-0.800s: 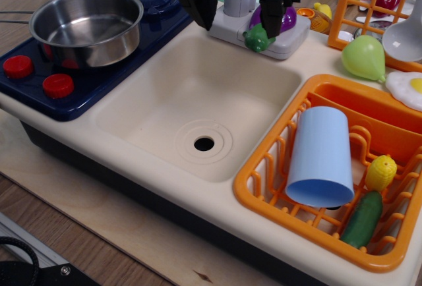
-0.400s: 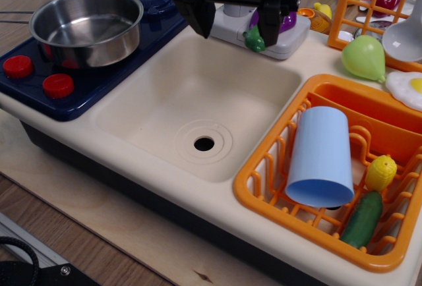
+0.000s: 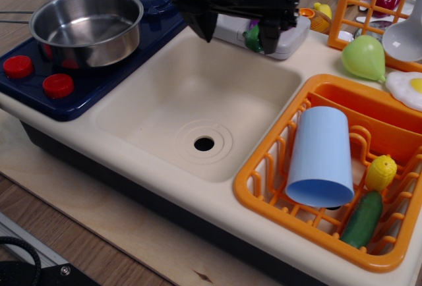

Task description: Put eggplant into pan

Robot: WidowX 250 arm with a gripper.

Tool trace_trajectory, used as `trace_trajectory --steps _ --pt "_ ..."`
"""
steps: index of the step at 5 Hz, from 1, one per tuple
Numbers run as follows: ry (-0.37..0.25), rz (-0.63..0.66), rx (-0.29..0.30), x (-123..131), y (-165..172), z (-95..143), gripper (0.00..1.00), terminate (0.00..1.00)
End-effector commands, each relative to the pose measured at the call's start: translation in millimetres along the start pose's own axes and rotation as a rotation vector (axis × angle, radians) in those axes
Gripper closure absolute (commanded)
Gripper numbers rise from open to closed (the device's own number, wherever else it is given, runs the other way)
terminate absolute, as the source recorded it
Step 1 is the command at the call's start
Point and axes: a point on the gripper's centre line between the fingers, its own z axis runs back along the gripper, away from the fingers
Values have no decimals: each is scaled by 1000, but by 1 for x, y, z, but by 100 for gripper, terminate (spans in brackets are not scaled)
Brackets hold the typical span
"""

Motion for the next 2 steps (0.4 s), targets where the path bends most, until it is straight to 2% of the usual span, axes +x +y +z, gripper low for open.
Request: trace_trajectory --steps 1,2 --pt "-48 -20 -5 11 -5 -1 0 0" --pt "-66 -21 -17 13 -6 -7 0 0"
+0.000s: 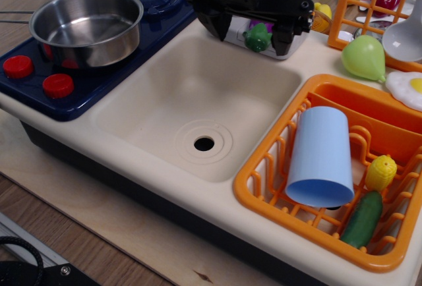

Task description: Put eggplant into pan

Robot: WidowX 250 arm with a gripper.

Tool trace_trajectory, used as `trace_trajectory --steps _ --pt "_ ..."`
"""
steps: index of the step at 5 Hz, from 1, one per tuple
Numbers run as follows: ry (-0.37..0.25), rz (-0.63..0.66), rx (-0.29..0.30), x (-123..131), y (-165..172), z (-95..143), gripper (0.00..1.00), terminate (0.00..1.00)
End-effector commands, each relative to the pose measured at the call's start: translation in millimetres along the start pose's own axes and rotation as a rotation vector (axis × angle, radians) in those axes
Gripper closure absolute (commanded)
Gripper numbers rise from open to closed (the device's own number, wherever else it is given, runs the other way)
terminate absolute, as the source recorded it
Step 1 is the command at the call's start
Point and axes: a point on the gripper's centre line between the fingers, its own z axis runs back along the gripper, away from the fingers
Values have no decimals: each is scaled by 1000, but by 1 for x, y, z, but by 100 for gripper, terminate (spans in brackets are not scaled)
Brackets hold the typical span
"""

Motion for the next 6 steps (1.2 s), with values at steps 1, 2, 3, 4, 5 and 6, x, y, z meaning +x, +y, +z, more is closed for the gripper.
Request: trace_trajectory --steps 1,2,3,4,5,6 --pt "-38 5 -18 6 1 -6 0 0" --pt "-52 13 -22 1 2 -13 0 0" --pt "-66 10 -16 -1 3 -19 100 0" --pt "-72 11 -30 -3 4 -22 100 0" --pt "-69 9 -23 -1 4 -17 100 0" --pt "-60 15 7 1 3 -5 100 0"
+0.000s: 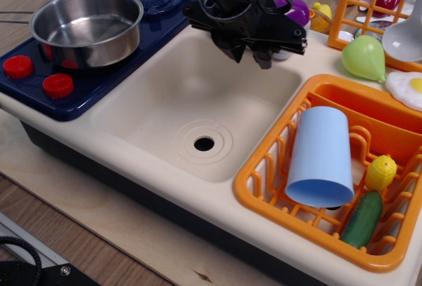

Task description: Put eggplant into pan

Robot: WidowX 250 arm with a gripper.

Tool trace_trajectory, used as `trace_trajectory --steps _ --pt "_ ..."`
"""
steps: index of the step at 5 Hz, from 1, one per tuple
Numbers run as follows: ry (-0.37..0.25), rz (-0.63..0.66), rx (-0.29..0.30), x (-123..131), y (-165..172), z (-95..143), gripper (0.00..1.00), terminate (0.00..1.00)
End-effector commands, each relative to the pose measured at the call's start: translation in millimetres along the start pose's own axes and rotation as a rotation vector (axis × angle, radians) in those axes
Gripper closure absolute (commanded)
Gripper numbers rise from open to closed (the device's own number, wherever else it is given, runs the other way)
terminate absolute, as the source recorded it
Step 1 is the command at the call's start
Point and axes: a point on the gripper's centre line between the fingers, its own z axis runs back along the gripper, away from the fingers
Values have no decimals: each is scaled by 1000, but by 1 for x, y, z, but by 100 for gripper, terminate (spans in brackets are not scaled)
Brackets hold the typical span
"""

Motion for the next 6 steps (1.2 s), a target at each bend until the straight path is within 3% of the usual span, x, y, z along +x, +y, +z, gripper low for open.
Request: trace_trajectory --steps 1,4,5,6 --pt "-53 31 56 12 -2 34 100 0" --pt "-3 175 104 -2 51 79 100 0" --pt "17 227 175 -10 64 98 100 0" --pt "21 267 196 -20 91 101 100 0"
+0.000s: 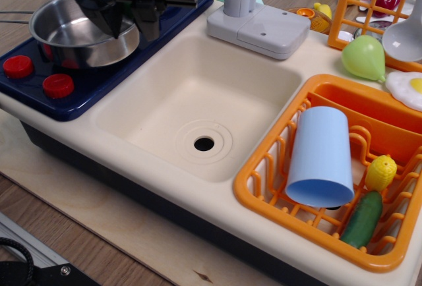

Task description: Put eggplant into pan

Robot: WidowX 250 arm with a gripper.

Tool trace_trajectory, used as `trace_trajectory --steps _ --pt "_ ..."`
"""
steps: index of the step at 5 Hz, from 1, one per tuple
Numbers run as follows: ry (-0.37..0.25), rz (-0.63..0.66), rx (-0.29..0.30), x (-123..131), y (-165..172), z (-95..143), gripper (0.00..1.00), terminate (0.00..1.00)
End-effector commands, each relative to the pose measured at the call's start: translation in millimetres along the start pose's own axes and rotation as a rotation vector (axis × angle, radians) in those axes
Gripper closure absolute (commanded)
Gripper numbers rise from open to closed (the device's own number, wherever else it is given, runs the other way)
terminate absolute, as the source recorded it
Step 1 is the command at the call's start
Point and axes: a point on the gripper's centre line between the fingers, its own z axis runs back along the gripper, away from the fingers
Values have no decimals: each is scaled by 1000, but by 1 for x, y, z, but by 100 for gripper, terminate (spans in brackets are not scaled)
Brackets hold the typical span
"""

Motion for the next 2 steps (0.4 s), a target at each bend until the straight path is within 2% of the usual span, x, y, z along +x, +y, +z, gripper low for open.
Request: trace_trajectory --steps 1,2 --pt "12 108 30 3 35 -1 100 0" --pt "30 147 68 0 51 -1 100 0"
